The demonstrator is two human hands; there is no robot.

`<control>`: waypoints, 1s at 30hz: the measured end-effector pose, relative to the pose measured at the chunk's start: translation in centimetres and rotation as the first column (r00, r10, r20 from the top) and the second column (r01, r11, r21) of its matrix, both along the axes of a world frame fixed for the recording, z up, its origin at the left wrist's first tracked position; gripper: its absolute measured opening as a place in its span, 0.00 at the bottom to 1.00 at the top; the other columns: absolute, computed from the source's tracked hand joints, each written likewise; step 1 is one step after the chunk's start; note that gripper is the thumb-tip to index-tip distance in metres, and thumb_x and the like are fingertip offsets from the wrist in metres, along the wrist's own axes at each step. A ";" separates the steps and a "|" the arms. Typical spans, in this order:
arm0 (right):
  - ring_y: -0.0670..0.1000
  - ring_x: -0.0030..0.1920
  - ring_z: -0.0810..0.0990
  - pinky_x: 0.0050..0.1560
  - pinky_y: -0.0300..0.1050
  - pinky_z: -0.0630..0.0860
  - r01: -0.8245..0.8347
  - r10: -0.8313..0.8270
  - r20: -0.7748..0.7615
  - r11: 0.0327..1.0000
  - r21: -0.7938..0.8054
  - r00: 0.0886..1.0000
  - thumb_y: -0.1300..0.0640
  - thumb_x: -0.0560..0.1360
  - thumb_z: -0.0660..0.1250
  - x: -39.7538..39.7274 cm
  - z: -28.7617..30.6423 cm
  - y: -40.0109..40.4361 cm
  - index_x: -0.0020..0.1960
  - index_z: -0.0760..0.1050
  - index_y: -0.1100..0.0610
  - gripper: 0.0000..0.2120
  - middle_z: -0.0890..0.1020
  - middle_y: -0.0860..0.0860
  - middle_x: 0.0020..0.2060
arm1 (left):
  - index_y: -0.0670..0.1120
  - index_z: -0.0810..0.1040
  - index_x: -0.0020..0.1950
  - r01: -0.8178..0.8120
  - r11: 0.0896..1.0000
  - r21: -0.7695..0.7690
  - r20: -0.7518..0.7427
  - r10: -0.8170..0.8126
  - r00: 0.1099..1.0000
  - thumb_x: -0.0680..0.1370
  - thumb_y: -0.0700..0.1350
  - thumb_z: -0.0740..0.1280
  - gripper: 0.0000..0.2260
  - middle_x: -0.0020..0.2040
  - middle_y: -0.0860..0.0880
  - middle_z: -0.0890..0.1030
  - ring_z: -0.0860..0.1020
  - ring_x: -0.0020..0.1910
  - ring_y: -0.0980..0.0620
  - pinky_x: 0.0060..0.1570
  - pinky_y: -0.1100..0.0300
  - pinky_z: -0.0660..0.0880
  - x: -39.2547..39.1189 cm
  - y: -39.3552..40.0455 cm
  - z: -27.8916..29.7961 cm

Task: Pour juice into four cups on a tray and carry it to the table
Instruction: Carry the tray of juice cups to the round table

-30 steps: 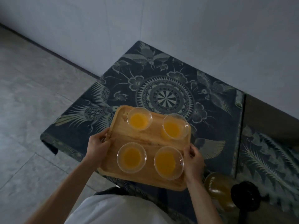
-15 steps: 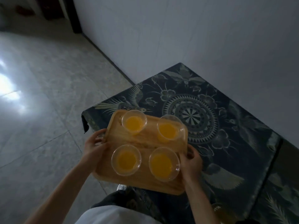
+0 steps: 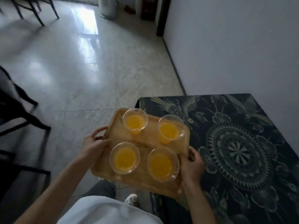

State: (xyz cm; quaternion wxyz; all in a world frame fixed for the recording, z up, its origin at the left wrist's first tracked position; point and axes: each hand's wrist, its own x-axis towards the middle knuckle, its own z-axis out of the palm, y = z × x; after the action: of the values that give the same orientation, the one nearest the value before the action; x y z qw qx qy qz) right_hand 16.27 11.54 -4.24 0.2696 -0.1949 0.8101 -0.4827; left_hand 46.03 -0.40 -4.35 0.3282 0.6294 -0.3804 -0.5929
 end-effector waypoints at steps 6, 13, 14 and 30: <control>0.51 0.53 0.82 0.52 0.56 0.83 -0.197 0.197 0.047 0.980 0.000 0.979 0.51 0.75 0.74 4.4 0.1 -4.9 0.62 0.78 0.46 0.17 0.82 0.49 0.53 | 0.52 0.79 0.69 -0.200 0.980 0.006 -0.031 0.200 0.979 0.77 0.32 0.74 0.25 0.55 0.40 0.83 0.84 0.54 0.38 0.49 0.46 0.83 6.3 1.4 0.1; 0.52 0.53 0.83 0.52 0.56 0.84 -0.375 0.373 0.073 0.927 0.016 0.925 0.58 0.75 0.74 11.6 -0.1 -11.5 0.66 0.77 0.51 0.20 0.83 0.51 0.55 | 0.52 0.78 0.72 -0.372 0.928 0.017 -0.003 0.372 0.928 0.78 0.33 0.73 0.25 0.57 0.40 0.82 0.84 0.54 0.39 0.45 0.50 0.83 14.1 1.3 0.4; 0.52 0.53 0.82 0.52 0.55 0.84 -0.396 0.394 0.078 0.918 0.012 0.916 0.58 0.76 0.73 12.8 -0.2 -12.5 0.67 0.77 0.51 0.21 0.82 0.51 0.55 | 0.52 0.78 0.72 -0.394 0.919 0.015 0.002 0.394 0.919 0.79 0.32 0.73 0.25 0.56 0.41 0.81 0.83 0.53 0.40 0.43 0.51 0.82 15.2 1.2 0.5; 0.55 0.53 0.85 0.53 0.59 0.84 -0.645 0.644 0.096 0.764 -0.020 0.759 0.57 0.76 0.75 32.8 1.2 -27.6 0.67 0.76 0.49 0.21 0.84 0.54 0.57 | 0.56 0.80 0.66 -0.693 0.721 -0.033 -0.031 0.692 0.721 0.79 0.32 0.73 0.23 0.62 0.39 0.81 0.82 0.61 0.37 0.56 0.40 0.83 32.6 -4.0 1.7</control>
State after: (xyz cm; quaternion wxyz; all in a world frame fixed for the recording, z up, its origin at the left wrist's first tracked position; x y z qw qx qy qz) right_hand 49.03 -16.07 -2.99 0.4594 -0.4360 0.6830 -0.3639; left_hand 78.63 -4.45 -2.69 0.5421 0.7138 -0.1278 -0.4245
